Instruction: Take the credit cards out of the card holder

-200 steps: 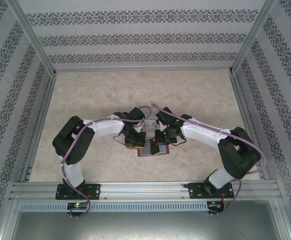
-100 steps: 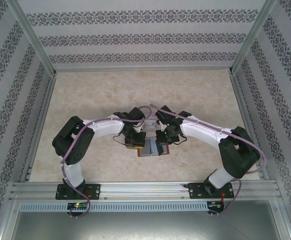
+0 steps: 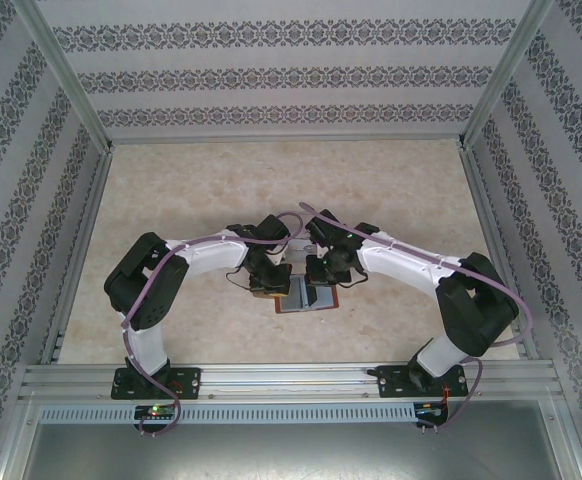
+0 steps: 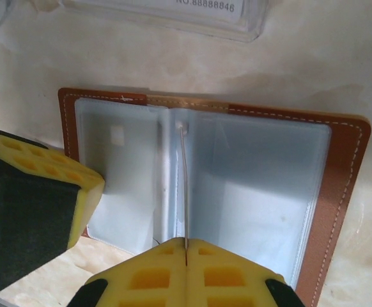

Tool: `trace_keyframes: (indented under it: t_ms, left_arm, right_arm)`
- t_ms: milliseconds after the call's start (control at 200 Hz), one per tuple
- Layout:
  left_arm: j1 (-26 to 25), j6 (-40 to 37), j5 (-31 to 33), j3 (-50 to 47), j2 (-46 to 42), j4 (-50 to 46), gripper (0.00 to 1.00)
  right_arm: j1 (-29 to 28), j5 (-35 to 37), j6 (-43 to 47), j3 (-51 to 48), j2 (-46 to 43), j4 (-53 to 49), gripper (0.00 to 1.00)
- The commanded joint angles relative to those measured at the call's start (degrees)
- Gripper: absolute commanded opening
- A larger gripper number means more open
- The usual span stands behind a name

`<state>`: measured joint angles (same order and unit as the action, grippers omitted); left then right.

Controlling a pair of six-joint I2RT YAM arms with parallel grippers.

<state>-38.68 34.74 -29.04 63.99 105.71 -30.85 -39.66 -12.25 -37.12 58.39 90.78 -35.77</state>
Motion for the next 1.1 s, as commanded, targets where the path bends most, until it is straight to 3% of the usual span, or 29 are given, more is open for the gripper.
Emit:
trace_keyframes:
  t_ms: [0,115,285,425,749,1094]
  left_arm:
    - [-0.6,-1.2,2.3,-0.7,-0.2,-1.8,0.02]
    - [-0.6,-1.4,2.4,-0.7,-0.3,-2.0,0.02]
    - [-0.6,-1.4,2.3,-0.6,-0.2,-2.3,0.02]
    - [-0.6,-1.3,2.1,-0.4,-0.2,-2.2,0.02]
    - [-0.6,-1.5,2.1,0.1,0.1,-2.7,0.02]
    - [-0.6,-1.6,2.8,1.1,-0.8,-3.5,0.02]
  right_arm:
    - [-0.7,0.9,-1.6,1.2,1.8,1.5,0.00]
    - [-0.8,0.6,-1.5,1.2,3.4,1.8,0.00]
    - [-1.0,-0.7,-2.7,0.3,2.6,2.5,0.13]
    - [-0.9,-2.2,-4.7,-1.8,0.8,4.1,0.17]
    - [-1.0,-2.3,-6.9,-4.4,-2.0,4.8,0.17]
    - [-1.0,-1.1,-6.1,-3.9,-3.0,3.7,0.06]
